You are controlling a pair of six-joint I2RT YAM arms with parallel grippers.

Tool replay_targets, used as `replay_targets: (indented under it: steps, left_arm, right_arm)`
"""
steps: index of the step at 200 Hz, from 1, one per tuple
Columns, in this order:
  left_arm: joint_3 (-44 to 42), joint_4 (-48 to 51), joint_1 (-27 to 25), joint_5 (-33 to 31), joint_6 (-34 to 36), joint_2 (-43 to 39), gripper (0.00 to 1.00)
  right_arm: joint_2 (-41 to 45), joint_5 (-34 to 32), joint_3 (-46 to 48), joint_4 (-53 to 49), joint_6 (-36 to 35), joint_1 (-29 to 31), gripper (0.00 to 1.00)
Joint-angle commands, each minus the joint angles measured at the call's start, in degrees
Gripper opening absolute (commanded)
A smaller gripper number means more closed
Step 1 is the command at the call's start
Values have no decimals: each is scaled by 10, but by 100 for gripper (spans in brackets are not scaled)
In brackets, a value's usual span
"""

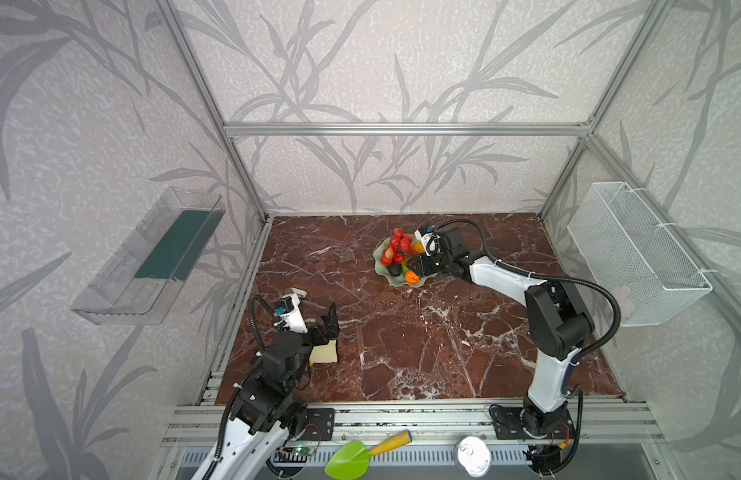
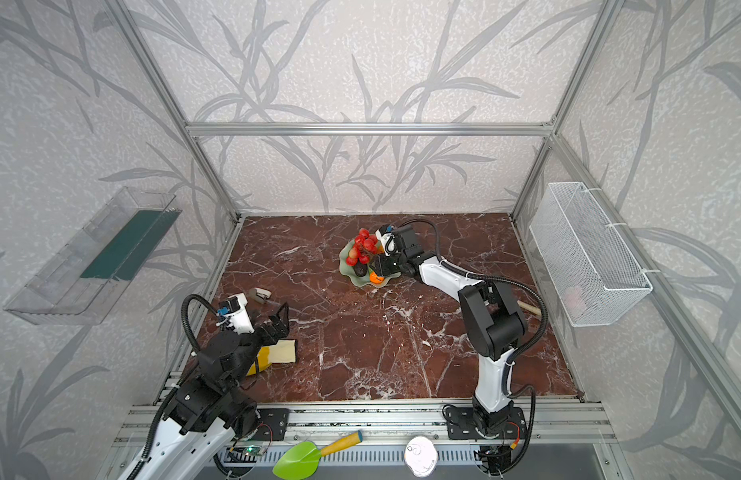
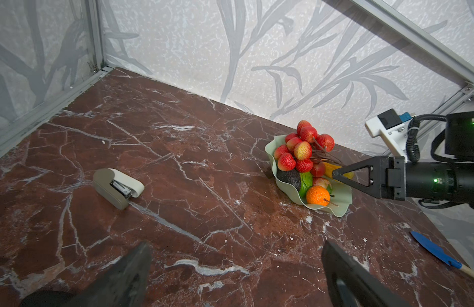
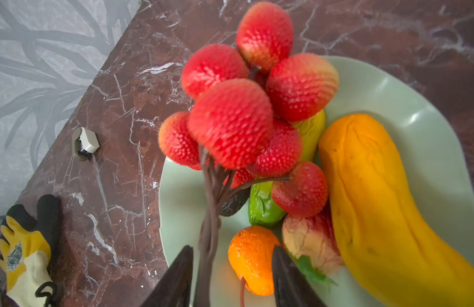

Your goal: Place and organize the fake fruits in the fruit bowl

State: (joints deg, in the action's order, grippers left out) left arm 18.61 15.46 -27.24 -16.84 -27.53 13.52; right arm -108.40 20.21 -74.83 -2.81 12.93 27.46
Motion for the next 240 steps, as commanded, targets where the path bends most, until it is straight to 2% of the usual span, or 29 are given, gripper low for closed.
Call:
replay_targets:
  steps: [1,29,64,69,84,95,114,125,142,158,175,184,192,199,207,211,221,225,240]
  left_arm:
    - [6,-26,3,-63,35,-2,100]
    - [-25,-113,3,-150,93,16,100]
    - [-91,-326,7,-250,244,94,100]
    - [-97,-355,10,-255,262,109,100]
    - [-103,-400,35,-252,290,166,100]
    - [-102,-420,65,-246,269,206,100]
    - [-100,-460,122,-177,251,283,100]
    - [-94,-489,148,-149,248,339,100]
    - [-76,-538,181,-145,250,437,100]
    - [-60,-602,207,-118,237,540,100]
    - [-27,-654,213,-116,232,619,100]
    - [-12,-681,219,-104,258,657,99]
    - [-3,-690,230,-95,240,696,99]
    - [-4,-746,240,-62,248,743,99]
    - [-4,-825,241,-60,273,794,99]
    - [-3,-811,235,-66,273,788,99]
    - [16,-686,237,-57,248,743,99]
    - [23,-664,240,-59,239,735,99]
    - [19,-746,248,-69,250,775,99]
  right_arm:
    - [59,-1,24,11,6,-2,60]
    - [159,-38,94,13,7,-6,79]
    - [324,-112,224,3,-9,-11,100]
    - [349,-131,243,0,-13,-11,99]
    - [431,-198,306,-1,-28,-12,99]
    - [486,-255,355,14,-44,-13,99]
    - [557,-341,437,66,-86,-19,99]
    - [575,-365,476,106,-119,-28,99]
    - [566,-391,522,183,-160,-40,99]
    - [523,-419,552,273,-167,-57,99]
    - [453,-413,577,388,-184,-87,99]
    - [414,-406,582,436,-194,-100,99]
    - [377,-400,587,491,-199,-110,99]
    - [344,-388,592,534,-196,-119,99]
    - [309,-369,593,566,-194,-128,99]
    - [294,-373,589,581,-204,-128,99]
    - [281,-359,578,578,-221,-129,99]
    - [273,-356,575,579,-222,-132,99]
    - [220,-342,573,626,-226,-141,99]
